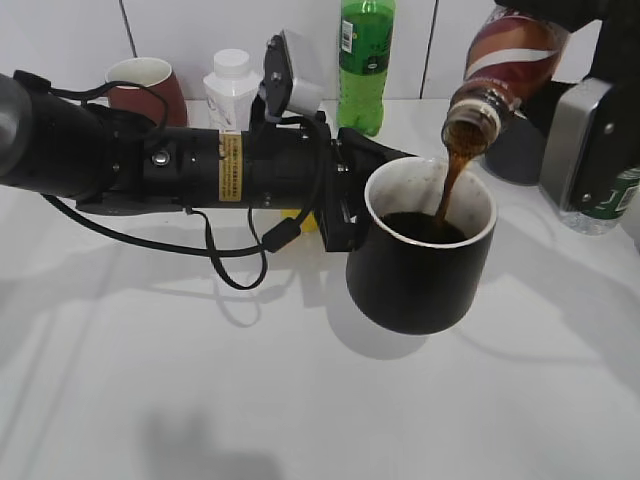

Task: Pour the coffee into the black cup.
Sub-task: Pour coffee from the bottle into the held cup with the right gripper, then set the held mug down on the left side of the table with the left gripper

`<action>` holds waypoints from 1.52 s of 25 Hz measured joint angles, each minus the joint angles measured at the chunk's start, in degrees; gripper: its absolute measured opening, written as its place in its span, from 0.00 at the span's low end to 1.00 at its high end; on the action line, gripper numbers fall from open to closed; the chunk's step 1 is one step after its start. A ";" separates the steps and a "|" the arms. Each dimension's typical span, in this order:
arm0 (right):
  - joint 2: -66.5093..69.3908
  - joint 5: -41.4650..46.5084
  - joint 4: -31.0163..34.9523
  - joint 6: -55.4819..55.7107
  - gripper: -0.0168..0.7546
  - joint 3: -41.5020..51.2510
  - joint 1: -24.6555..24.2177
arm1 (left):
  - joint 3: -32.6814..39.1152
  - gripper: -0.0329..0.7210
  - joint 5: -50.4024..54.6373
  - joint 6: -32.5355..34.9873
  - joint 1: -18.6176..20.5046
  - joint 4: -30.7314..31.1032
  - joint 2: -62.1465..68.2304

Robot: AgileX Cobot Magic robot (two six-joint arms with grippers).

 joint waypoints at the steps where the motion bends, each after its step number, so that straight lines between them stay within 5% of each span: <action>1: 0.17 -0.11 -0.06 1.99 0.73 0.00 0.00 | 0.00 0.09 0.00 0.00 0.00 -0.13 0.00; 14: 1.26 -5.00 -5.14 34.32 0.73 0.00 0.00 | 0.00 0.09 0.00 0.00 1.20 -5.69 -0.10; 26: 1.26 -2.61 -5.14 85.75 0.73 0.00 0.00 | 2.66 0.09 1.21 0.07 12.65 -4.13 -7.69; 34: 1.26 -2.62 -5.14 89.50 0.73 0.00 0.00 | 11.50 0.09 2.85 0.56 21.29 -5.44 -14.08; 38: 1.26 -2.62 -5.14 89.68 0.73 0.00 0.00 | 17.32 0.09 2.94 6.52 24.25 -10.90 -15.97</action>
